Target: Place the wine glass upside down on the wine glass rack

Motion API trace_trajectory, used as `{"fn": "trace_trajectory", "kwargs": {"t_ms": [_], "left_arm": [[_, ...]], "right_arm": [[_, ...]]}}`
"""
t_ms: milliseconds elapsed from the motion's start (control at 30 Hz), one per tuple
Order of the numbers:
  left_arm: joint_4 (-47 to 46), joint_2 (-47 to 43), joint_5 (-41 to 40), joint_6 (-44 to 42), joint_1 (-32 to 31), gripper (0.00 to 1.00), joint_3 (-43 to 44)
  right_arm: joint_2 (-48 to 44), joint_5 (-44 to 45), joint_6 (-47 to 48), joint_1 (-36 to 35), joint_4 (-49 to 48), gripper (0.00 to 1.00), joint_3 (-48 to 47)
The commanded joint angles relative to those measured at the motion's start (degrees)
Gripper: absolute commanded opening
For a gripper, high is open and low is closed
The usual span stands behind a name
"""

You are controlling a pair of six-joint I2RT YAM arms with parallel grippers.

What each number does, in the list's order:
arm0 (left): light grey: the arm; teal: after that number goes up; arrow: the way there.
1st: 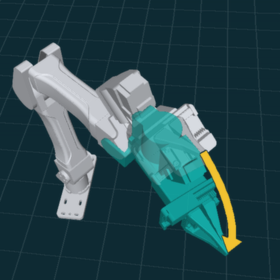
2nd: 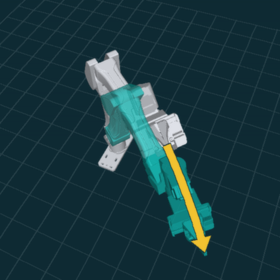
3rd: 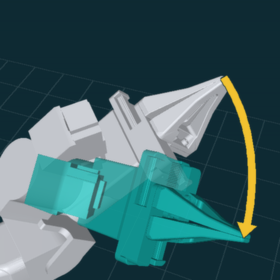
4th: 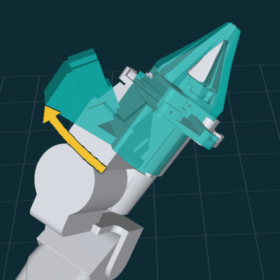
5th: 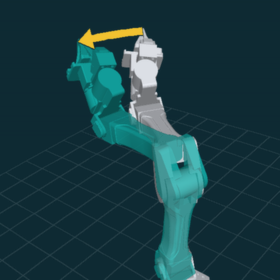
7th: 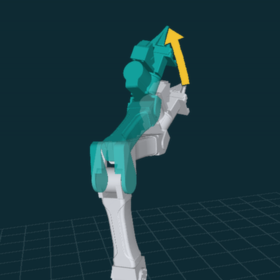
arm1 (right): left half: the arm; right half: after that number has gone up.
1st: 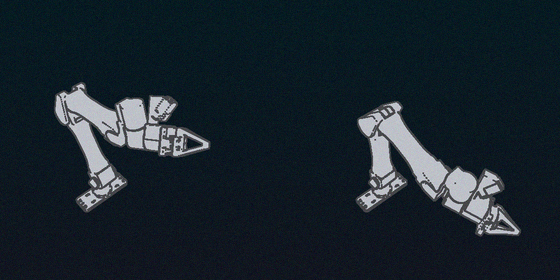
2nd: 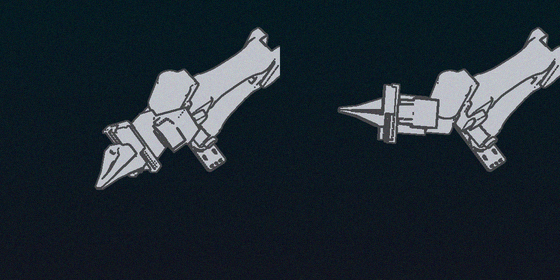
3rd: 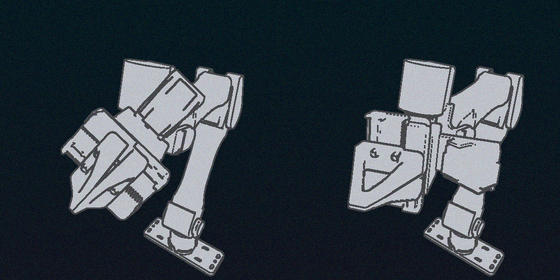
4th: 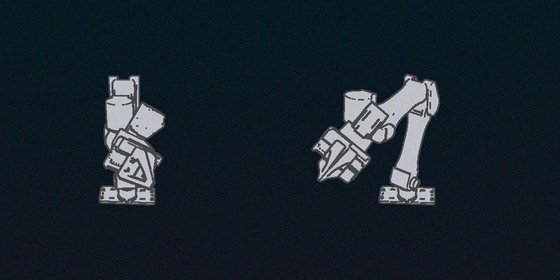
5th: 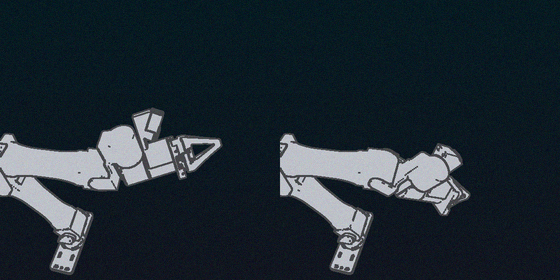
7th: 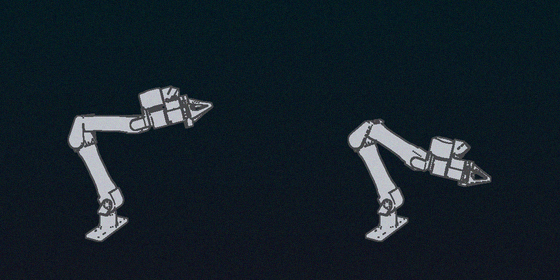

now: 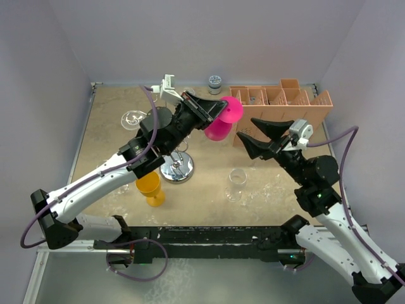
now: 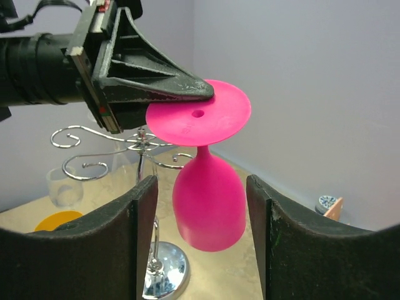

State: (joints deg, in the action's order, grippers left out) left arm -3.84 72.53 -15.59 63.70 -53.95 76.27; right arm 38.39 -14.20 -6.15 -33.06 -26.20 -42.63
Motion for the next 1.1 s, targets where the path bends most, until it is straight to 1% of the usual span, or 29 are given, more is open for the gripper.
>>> {"fn": "trace_trajectory", "kwargs": {"t_ms": [0, 300, 500, 767, 1067], "left_arm": [[-4.86, 0.49, -1.13, 4.57, 2.14, 0.0, -0.01], [-4.21, 0.4, -5.43, 7.78, 5.18, 0.0, -3.72], [-2.68, -0.33, -7.02, 7.92, 6.0, 0.0, -5.02], [-0.41, -5.03, -15.08, 9.08, 6.14, 0.0, -8.59], [-1.04, -8.68, -18.27, 12.25, 6.14, 0.0, -12.34]], "right_arm": [[-2.8, 4.53, -2.2, 0.01, 2.68, 0.61, 0.03], [-3.68, 6.17, -4.06, 0.03, 2.9, 0.63, -0.54], [-3.89, 6.99, -5.12, 0.01, 2.24, 0.63, 0.01], [-4.5, 9.98, -6.97, 0.01, 1.04, 0.63, 1.26], [-5.15, 11.75, -7.72, 0.01, 1.06, 0.63, 1.42]]}}
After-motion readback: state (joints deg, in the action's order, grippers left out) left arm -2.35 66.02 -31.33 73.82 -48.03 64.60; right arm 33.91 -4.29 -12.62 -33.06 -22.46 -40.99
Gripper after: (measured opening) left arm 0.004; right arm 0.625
